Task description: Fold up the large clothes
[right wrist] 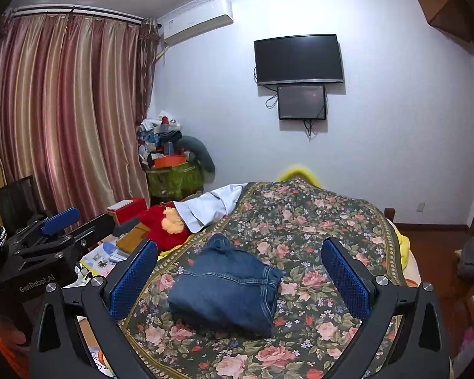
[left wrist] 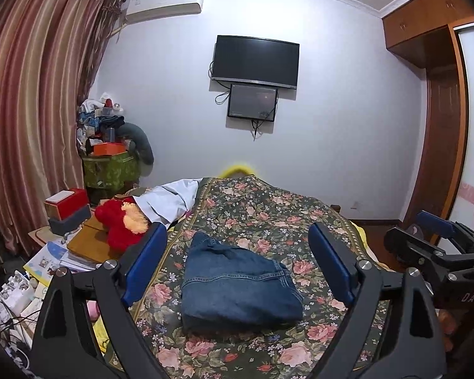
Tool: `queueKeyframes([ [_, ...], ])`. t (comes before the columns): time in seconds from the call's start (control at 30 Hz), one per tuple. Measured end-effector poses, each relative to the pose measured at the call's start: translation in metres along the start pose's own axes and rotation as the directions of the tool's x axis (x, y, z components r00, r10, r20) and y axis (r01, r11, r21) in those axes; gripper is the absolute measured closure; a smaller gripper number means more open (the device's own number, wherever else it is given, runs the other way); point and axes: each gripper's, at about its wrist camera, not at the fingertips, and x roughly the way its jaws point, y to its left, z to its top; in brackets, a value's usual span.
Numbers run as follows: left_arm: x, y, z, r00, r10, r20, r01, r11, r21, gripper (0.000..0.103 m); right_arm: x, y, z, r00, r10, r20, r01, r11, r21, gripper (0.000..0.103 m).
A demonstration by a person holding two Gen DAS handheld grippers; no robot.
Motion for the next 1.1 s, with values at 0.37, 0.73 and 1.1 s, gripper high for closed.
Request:
queueKeyframes([
  [0.37, 0.0021, 0.0033, 0.0006, 1.000, -0.004, 0.001, 0.004, 1.000, -0.002, 0.010, 0.0003, -0.0020, -0.0013, 1.000, -0.005, -0.002, 0.005, 1.000, -0.003, 0.000],
  [0.73, 0.0023, 0.0019, 0.0011, 1.000, -0.005, 0.005, 0.005, 1.000, -0.001, 0.007, 0.0002, -0.0033, -0.0012, 1.000, -0.006, -0.001, 0.006, 1.000, -0.003, 0.000],
  [1.1, 0.0020, 0.0014, 0.0026, 1.000, -0.009, 0.007, 0.010, 1.000, -0.005, 0.003, -0.0001, -0.0015, 0.0029, 1.000, -0.007, 0.002, 0.007, 1.000, -0.002, 0.000],
])
